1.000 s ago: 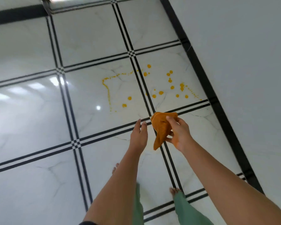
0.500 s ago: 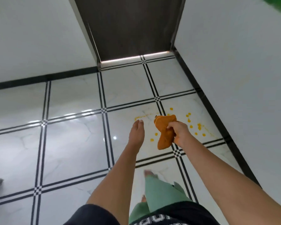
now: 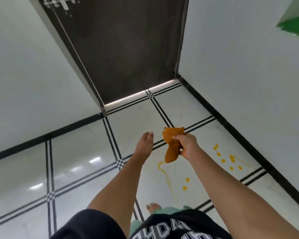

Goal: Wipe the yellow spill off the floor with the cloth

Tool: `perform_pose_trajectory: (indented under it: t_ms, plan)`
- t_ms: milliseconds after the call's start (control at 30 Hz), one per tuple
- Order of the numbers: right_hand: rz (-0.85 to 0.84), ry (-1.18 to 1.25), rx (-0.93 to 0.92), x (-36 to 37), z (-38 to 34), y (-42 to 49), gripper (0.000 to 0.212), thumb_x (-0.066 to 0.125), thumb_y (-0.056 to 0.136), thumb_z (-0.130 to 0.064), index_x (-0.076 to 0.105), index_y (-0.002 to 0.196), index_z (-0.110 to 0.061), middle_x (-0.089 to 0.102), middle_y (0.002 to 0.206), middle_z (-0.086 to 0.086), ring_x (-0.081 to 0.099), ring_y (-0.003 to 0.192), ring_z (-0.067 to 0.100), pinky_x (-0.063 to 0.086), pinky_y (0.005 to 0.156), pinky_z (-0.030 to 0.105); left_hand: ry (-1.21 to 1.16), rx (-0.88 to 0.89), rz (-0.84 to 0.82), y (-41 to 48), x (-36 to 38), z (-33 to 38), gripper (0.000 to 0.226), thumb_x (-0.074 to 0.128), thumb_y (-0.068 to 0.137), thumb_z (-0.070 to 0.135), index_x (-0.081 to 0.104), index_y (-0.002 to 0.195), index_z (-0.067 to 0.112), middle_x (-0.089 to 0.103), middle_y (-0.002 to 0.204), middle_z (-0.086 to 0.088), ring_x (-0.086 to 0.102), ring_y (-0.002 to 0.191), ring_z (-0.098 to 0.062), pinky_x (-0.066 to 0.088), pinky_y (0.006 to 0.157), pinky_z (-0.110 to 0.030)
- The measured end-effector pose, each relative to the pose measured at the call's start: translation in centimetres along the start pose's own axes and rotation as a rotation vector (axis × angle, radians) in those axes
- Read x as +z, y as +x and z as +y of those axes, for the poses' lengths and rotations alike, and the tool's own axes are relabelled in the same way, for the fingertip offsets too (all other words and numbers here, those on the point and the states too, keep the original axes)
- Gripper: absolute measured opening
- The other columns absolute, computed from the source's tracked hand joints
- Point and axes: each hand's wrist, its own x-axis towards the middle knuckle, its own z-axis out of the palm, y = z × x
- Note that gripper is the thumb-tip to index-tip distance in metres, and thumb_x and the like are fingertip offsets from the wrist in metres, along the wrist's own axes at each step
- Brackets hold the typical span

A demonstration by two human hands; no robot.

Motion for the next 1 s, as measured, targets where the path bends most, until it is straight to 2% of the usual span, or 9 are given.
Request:
perform_pose_trajectory:
  t_ms: [167, 233, 400, 467, 533, 600, 767, 900, 1000]
  plan:
    - [0.093, 0.084, -0.042, 5.5, -4.7, 4.1, 0.029, 0.061, 0.081, 0.004, 0.06, 0.105, -0.012, 0.06, 0.109, 0.016, 0.054, 0.101, 0.031, 0.044, 0.095, 0.053, 0.049, 0.069, -0.11, 7.9, -4.2, 4.2, 0.052, 0.027, 0.1, 0.04, 0.032, 0.143, 0.011, 0.033, 0.15, -0.008, 0.029, 0.138, -0.025, 0.021, 0.111, -0.034]
    - [0.162, 0.157, -0.063, 7.9, -6.3, 5.9, 0.031, 0.06, 0.081, 0.004, 0.06, 0.108, -0.01, 0.061, 0.101, 0.014, 0.055, 0.1, 0.031, 0.043, 0.096, 0.055, 0.091, 0.097, -0.186, 11.8, -5.9, 5.7, 0.052, 0.026, 0.1, 0.04, 0.03, 0.144, 0.013, 0.031, 0.151, -0.007, 0.028, 0.138, -0.024, 0.02, 0.112, -0.034]
    - [0.341, 0.398, -0.074, 12.9, -9.4, 8.8, 0.032, 0.059, 0.083, 0.005, 0.057, 0.109, -0.012, 0.056, 0.116, 0.015, 0.051, 0.113, 0.035, 0.041, 0.097, 0.058, 0.207, 0.152, -0.406, 19.9, -9.3, 9.8, 0.054, 0.027, 0.099, 0.042, 0.027, 0.146, 0.015, 0.027, 0.153, -0.005, 0.026, 0.139, -0.021, 0.018, 0.114, -0.034]
    - [0.408, 0.505, -0.083, 14.1, -10.3, 9.2, 0.041, 0.059, 0.083, 0.005, 0.054, 0.121, -0.009, 0.055, 0.118, 0.015, 0.052, 0.112, 0.034, 0.043, 0.094, 0.056, 0.254, 0.189, -0.474, 21.7, -9.9, 11.2, 0.055, 0.027, 0.1, 0.042, 0.025, 0.147, 0.014, 0.025, 0.153, -0.005, 0.025, 0.14, -0.021, 0.017, 0.115, -0.034]
    - [0.467, 0.606, -0.101, 14.9, -11.4, 10.0, 0.043, 0.059, 0.083, 0.006, 0.052, 0.123, -0.008, 0.056, 0.119, 0.014, 0.054, 0.107, 0.033, 0.046, 0.09, 0.052, 0.282, 0.212, -0.55, 23.8, -9.9, 13.2, 0.054, 0.026, 0.1, 0.041, 0.024, 0.146, 0.014, 0.025, 0.153, -0.005, 0.025, 0.139, -0.02, 0.017, 0.114, -0.033]
    - [0.521, 0.684, -0.12, 15.4, -12.4, 10.8, 0.038, 0.057, 0.085, 0.006, 0.053, 0.12, -0.009, 0.056, 0.117, 0.013, 0.055, 0.105, 0.032, 0.046, 0.088, 0.052, 0.336, 0.241, -0.614, 25.4, -9.4, 14.8, 0.052, 0.025, 0.101, 0.039, 0.026, 0.146, 0.013, 0.027, 0.152, -0.006, 0.027, 0.139, -0.021, 0.018, 0.113, -0.033]
    - [0.689, 0.791, -0.148, 14.0, -14.8, 13.4, 0.046, 0.06, 0.085, 0.002, 0.049, 0.129, -0.009, 0.054, 0.129, 0.016, 0.052, 0.115, 0.035, 0.044, 0.096, 0.054, 0.457, 0.313, -0.745, 28.6, -5.5, 18.4, 0.051, 0.024, 0.1, 0.039, 0.027, 0.145, 0.015, 0.029, 0.152, -0.005, 0.027, 0.138, -0.021, 0.02, 0.113, -0.034]
    - [0.76, 0.923, -0.167, 10.9, -16.3, 16.0, 0.04, 0.056, 0.086, 0.004, 0.051, 0.124, -0.008, 0.055, 0.117, 0.016, 0.053, 0.098, 0.031, 0.046, 0.088, 0.051, 0.567, 0.378, -0.834, 30.9, -0.4, 21.1, 0.049, 0.024, 0.101, 0.037, 0.029, 0.144, 0.014, 0.03, 0.151, -0.006, 0.028, 0.138, -0.022, 0.021, 0.111, -0.032]
    - [0.823, 1.05, -0.181, 7.7, -18.0, 18.2, 0.033, 0.054, 0.085, 0.007, 0.053, 0.112, -0.011, 0.054, 0.109, 0.015, 0.053, 0.099, 0.031, 0.047, 0.087, 0.051, 0.668, 0.399, -0.899, 32.1, 4.1, 24.0, 0.05, 0.024, 0.101, 0.039, 0.029, 0.144, 0.015, 0.03, 0.151, -0.006, 0.029, 0.137, -0.022, 0.023, 0.11, -0.033]
